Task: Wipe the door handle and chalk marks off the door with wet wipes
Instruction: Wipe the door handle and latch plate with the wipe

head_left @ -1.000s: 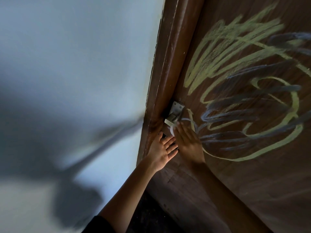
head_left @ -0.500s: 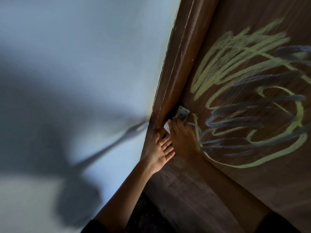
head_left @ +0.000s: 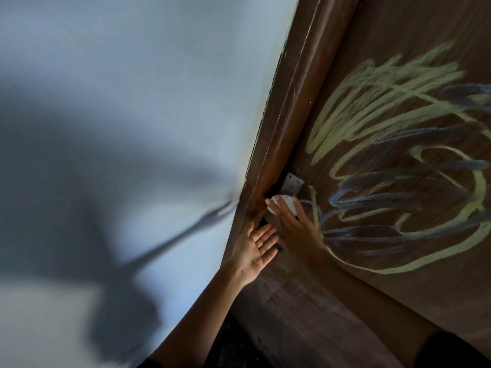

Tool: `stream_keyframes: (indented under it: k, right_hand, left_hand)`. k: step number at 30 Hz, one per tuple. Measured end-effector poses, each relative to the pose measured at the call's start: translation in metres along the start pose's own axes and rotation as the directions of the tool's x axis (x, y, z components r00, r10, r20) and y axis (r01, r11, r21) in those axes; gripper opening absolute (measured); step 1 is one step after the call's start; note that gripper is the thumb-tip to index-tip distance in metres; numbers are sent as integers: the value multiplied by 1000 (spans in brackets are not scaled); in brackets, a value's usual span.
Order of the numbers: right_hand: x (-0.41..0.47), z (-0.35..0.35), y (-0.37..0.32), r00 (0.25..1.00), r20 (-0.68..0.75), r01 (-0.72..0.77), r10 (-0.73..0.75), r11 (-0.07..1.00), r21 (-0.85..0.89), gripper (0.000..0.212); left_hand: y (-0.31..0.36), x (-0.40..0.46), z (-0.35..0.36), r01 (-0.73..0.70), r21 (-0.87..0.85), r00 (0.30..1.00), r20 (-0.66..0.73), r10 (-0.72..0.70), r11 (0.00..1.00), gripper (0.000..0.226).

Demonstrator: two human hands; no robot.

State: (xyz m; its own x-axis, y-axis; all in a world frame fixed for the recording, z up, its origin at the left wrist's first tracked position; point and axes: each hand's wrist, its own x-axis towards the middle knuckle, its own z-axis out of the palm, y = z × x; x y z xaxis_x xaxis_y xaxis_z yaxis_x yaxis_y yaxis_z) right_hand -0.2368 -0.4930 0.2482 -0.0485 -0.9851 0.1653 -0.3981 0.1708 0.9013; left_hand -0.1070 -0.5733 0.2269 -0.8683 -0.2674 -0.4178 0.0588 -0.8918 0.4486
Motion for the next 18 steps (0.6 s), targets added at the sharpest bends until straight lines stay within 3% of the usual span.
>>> stream_keyframes:
  k: [2, 7, 11, 16, 18]
  right_hand:
    - [10, -5, -3, 998, 38, 41, -41, 999, -15, 59]
    - [2, -9, 5, 999, -22, -29, 29, 1000, 9, 79]
    - [-23, -6, 11, 998, -47, -37, 40, 997, 61, 81]
    - [-35, -3, 28, 977, -198, 109, -77, 982, 156, 35]
    - [-34, -3, 35, 960, -274, 133, -62, 959, 251, 31]
  left_hand:
    - [2, -1, -4, -8, -12, 1000, -18, 8, 1000, 47]
    - [3, -4, -11, -8, -39, 999, -36, 6, 999, 44]
    - [0, -3, -10, 7, -40, 999, -37, -9, 999, 45]
    - [-2, 0, -5, 21, -29, 999, -35, -22, 999, 46]
    - [-2, -1, -1, 22, -23, 999, -25, -23, 999, 46]
